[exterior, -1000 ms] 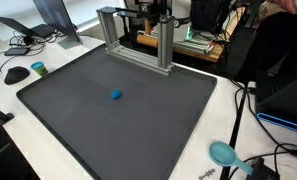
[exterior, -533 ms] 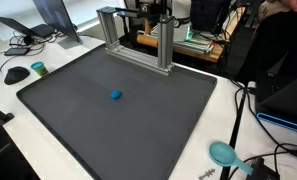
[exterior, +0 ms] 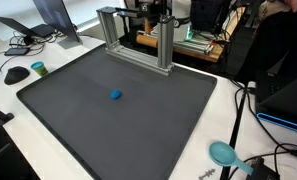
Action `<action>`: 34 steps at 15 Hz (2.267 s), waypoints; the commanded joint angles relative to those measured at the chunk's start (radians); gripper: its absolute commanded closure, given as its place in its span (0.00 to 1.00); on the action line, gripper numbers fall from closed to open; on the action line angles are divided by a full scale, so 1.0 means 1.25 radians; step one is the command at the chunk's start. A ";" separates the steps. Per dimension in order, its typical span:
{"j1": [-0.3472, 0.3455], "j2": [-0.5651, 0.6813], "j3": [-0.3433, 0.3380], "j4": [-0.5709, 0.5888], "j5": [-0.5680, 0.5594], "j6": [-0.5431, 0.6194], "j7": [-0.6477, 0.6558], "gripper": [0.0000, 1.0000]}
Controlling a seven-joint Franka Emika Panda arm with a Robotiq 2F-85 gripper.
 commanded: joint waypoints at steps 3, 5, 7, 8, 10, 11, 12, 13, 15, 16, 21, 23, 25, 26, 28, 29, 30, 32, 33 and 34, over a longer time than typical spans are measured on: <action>-0.003 0.002 0.009 0.008 -0.006 -0.017 0.022 0.00; -0.001 0.002 0.012 0.005 -0.002 0.002 0.029 0.00; -0.001 0.007 0.017 0.007 -0.005 -0.006 0.033 0.00; -0.003 0.009 0.020 0.009 -0.007 -0.011 0.041 0.00; -0.001 0.011 0.020 0.011 0.001 -0.018 0.047 0.00; -0.001 0.012 0.020 0.014 0.005 -0.021 0.054 0.00; 0.000 0.011 0.020 0.014 0.007 -0.022 0.057 0.00; -0.001 0.010 0.023 0.014 0.004 -0.020 0.062 0.00; -0.002 0.009 0.026 0.013 0.001 -0.019 0.069 0.00; -0.001 0.008 0.027 0.012 0.002 -0.017 0.073 0.13; -0.005 0.008 0.034 0.009 -0.004 -0.015 0.088 0.56; -0.006 0.008 0.035 0.009 -0.006 -0.016 0.090 0.69; -0.005 0.006 0.032 0.010 -0.002 -0.016 0.088 0.78; -0.005 0.005 0.032 0.010 -0.003 -0.015 0.090 0.78; -0.003 0.003 0.030 0.013 0.003 -0.004 0.089 0.78; -0.001 0.003 0.029 0.016 0.007 0.003 0.089 0.78; -0.004 0.004 0.032 0.019 0.002 0.025 0.096 0.78; -0.005 0.013 0.033 0.032 0.006 0.056 0.108 0.78; -0.006 0.020 0.034 0.042 0.005 0.074 0.113 0.78; -0.004 0.029 0.033 0.055 0.008 0.088 0.113 0.78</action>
